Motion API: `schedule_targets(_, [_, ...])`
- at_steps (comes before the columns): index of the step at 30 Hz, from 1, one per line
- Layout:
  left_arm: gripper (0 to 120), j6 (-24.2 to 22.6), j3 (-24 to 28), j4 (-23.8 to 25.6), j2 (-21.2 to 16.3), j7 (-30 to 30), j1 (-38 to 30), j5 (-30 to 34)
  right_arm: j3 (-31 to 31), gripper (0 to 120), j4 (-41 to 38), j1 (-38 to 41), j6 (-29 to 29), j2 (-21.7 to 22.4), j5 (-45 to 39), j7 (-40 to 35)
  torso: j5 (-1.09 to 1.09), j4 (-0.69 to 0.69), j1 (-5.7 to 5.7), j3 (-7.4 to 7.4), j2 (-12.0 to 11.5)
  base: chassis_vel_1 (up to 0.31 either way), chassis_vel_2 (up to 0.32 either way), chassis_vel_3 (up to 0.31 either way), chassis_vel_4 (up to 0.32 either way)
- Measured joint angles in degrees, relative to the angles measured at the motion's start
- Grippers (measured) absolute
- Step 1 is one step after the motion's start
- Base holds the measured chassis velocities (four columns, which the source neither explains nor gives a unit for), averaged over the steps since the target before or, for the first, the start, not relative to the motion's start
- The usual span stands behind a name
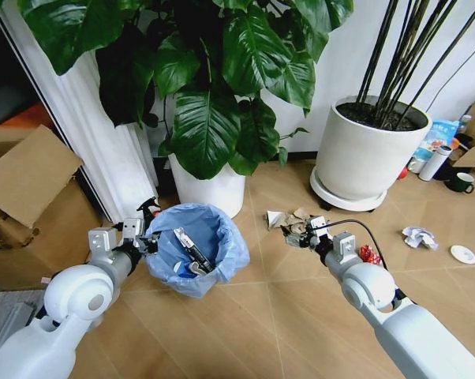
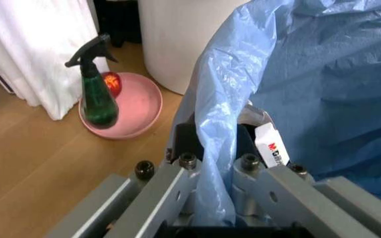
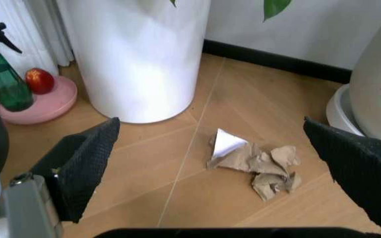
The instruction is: Pick up the trash bin and place the garbage on the floor into it.
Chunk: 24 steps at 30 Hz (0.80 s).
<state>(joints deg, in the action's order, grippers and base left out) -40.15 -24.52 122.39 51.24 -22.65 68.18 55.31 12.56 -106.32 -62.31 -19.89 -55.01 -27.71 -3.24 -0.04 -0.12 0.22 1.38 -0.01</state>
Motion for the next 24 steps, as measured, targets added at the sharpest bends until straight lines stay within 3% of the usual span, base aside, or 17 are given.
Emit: schedule_targets(24, [0,0.1,0.1,-0.7,0.2,0.4,-0.4,-0.1,-1.0,100,1.6,1.3,0.3,-0.5,0.4,0.1,0.01,-0.01,0.00,0.00,0.0,-0.077,0.072,0.070,-0.079])
